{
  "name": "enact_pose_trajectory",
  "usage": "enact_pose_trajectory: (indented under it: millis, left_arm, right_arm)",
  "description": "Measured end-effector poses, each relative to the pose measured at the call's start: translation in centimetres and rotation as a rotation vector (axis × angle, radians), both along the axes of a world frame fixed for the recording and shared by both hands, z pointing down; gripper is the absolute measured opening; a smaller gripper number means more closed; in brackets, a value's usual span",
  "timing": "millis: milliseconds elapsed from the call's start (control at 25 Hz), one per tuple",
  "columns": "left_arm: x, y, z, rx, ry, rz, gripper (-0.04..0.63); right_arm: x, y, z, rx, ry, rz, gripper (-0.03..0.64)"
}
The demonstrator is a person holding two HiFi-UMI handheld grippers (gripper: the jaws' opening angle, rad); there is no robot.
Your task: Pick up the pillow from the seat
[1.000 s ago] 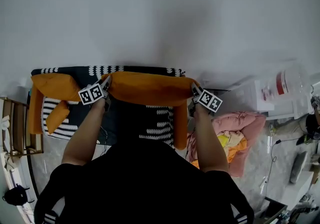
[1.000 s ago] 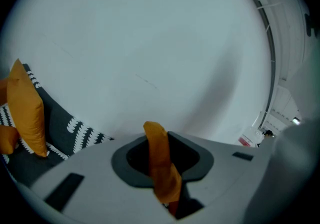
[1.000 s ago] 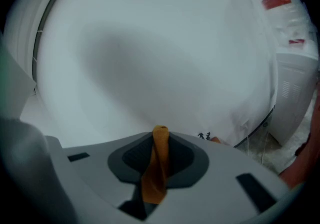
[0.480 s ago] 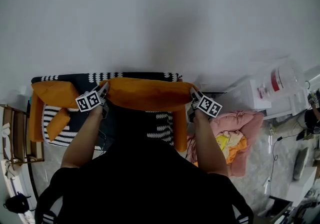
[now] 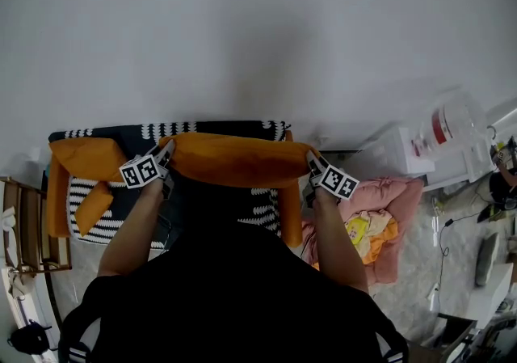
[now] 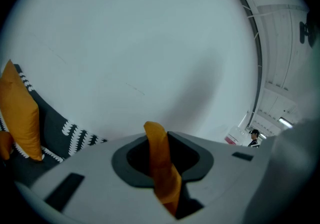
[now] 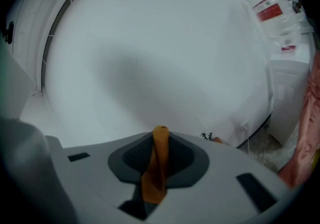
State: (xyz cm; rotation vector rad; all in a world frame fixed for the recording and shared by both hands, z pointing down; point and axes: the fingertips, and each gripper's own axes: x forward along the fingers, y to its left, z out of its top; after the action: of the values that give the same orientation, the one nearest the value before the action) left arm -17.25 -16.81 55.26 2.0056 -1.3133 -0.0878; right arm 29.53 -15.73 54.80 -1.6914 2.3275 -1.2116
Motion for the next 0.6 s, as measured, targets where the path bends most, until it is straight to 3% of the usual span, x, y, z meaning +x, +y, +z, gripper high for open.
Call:
enact_pose_trajectory:
  millis: [600]
  left_arm:
    - [-0.7, 1.1, 0.5, -0.011, -0.009, 0.030, 0.078]
  right_arm:
    - [-0.7, 1.7, 0.0, -0.005, 0.020, -0.007, 0.063]
